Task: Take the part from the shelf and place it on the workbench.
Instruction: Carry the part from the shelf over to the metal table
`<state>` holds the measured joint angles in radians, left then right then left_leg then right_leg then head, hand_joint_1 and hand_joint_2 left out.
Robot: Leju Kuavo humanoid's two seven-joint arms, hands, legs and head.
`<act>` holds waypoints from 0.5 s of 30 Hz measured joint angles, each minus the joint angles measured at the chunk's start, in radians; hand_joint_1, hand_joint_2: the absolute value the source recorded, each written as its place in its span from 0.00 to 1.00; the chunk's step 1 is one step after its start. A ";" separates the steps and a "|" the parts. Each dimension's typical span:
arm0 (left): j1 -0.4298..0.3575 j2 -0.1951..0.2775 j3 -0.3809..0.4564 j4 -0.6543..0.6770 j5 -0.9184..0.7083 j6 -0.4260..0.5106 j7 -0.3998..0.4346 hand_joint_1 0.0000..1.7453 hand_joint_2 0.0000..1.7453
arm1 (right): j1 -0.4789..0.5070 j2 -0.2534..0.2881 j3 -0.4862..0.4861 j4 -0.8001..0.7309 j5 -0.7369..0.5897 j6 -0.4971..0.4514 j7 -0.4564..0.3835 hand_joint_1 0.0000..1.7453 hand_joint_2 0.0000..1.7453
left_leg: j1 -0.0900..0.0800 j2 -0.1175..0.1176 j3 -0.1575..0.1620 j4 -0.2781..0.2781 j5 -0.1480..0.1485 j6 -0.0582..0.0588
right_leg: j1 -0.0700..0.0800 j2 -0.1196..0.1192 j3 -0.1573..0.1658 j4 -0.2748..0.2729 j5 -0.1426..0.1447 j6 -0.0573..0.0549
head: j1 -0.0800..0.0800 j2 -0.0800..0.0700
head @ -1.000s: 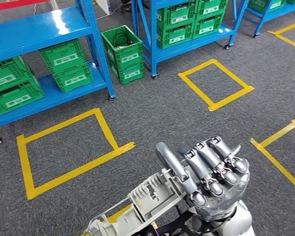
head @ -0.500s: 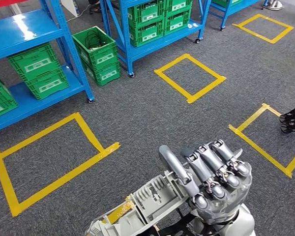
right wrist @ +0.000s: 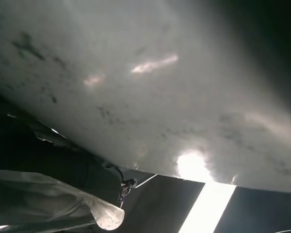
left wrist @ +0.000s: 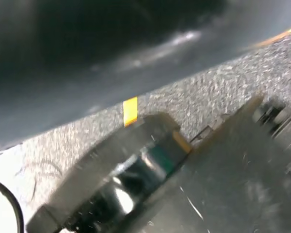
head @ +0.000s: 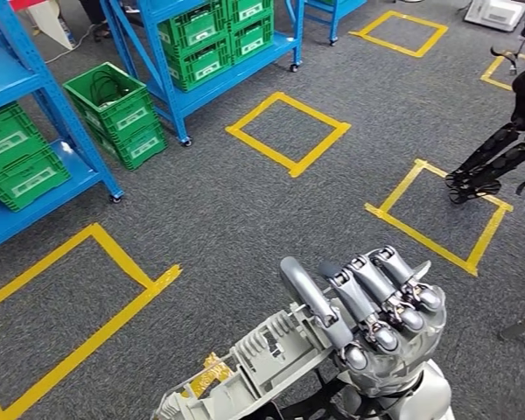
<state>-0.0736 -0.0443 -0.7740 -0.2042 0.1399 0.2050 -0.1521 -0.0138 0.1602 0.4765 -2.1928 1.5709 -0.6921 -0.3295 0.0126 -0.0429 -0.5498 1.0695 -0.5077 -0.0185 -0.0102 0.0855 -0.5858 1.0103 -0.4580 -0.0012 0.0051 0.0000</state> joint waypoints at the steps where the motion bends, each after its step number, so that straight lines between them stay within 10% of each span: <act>1: 0.000 -0.001 0.000 0.001 0.002 0.005 0.002 0.00 0.00 | 0.000 0.000 0.000 -0.001 0.000 0.000 0.001 1.00 1.00 | 0.001 -0.018 0.016 -0.040 0.010 0.003 | -0.001 0.010 -0.005 0.002 0.003 0.006 | 0.000 0.000; 4: 0.000 -0.006 0.000 0.002 0.004 0.012 0.006 0.00 0.00 | 0.004 0.000 0.000 -0.005 0.000 0.000 0.004 1.00 1.00 | -0.001 -0.013 0.021 -0.066 0.012 0.014 | -0.006 0.037 -0.024 0.002 0.013 0.027 | 0.000 0.000; 11: 0.010 -0.019 0.000 0.005 0.001 0.025 0.012 0.00 0.00 | 0.014 -0.004 -0.003 -0.010 0.000 0.000 0.013 1.00 1.00 | -0.004 0.081 0.016 -0.080 0.025 0.036 | -0.002 -0.079 -0.154 0.272 -0.119 0.047 | 0.015 0.000; 15: 0.006 -0.026 0.000 0.006 -0.003 0.025 0.012 0.00 0.00 | 0.016 -0.006 -0.006 -0.015 0.000 0.000 0.014 1.00 1.00 | -0.008 0.123 0.020 -0.077 0.020 0.028 | 0.002 -0.135 -0.021 0.061 -0.034 0.039 | 0.015 0.000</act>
<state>-0.0671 -0.0701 -0.7737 -0.1984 0.1366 0.2298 -0.1403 0.0018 0.1539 0.4703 -2.2083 1.5709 -0.6920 -0.3151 0.0042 0.0804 -0.5298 0.9924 -0.4877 0.0096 -0.0083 -0.0495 -0.6067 1.0711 -0.4917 0.0382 0.0206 0.0000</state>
